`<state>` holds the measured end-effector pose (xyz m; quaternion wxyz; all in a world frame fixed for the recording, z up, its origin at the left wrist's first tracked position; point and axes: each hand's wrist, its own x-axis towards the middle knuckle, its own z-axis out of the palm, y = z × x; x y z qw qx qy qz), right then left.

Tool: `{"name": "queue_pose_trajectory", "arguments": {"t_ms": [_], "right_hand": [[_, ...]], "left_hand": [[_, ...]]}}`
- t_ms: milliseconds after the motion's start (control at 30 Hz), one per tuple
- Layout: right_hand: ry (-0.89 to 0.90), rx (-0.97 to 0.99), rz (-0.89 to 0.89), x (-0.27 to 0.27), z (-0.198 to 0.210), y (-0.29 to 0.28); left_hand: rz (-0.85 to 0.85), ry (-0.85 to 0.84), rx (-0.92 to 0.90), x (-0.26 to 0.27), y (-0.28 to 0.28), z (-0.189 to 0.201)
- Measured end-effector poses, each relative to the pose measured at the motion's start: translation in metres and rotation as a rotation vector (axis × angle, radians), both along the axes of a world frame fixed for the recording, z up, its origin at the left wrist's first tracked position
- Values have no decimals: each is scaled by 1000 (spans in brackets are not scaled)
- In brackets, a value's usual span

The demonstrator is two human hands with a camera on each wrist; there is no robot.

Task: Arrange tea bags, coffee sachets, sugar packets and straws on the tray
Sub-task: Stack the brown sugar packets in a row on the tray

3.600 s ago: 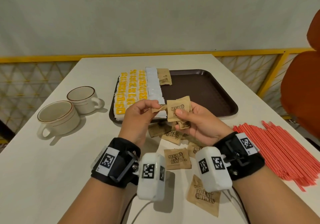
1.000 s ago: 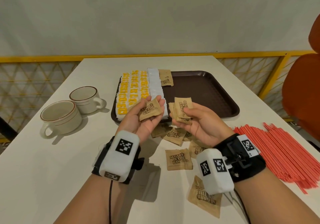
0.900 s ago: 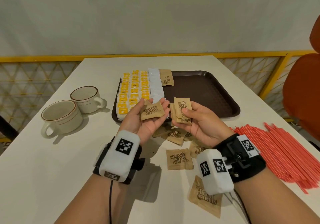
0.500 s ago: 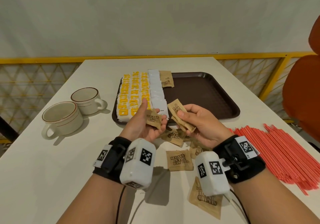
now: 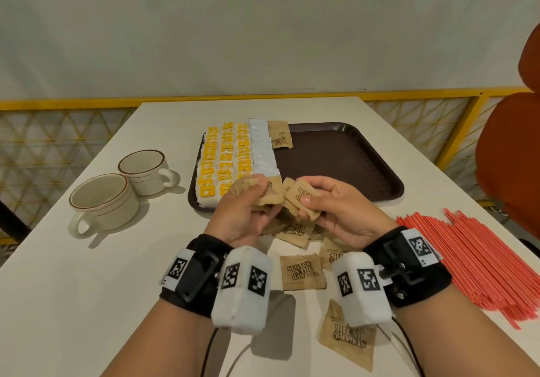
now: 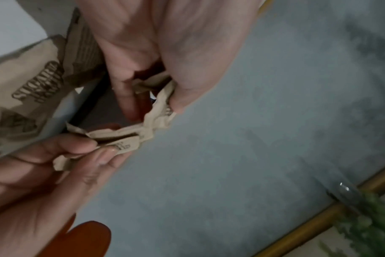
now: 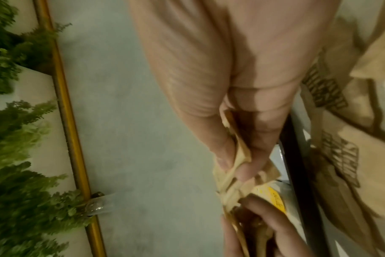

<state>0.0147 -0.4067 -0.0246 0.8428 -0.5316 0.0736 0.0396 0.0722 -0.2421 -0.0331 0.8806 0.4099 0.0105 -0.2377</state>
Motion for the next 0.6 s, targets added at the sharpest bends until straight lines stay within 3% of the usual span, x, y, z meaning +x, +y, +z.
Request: {"name": "queue_pose_trajectory", "arguments": {"t_ms": [133, 267, 467, 600], "right_hand": [[-11, 22, -79, -1, 4, -2], [-13, 24, -87, -2, 5, -1], [-28, 35, -95, -1, 3, -2], [-61, -34, -102, -1, 3, 1]], "left_hand": [[103, 137, -276, 3, 7, 7], [21, 207, -397, 0, 14, 15], [-70, 142, -82, -4, 7, 8], [-240, 106, 58, -10, 0, 4]]}}
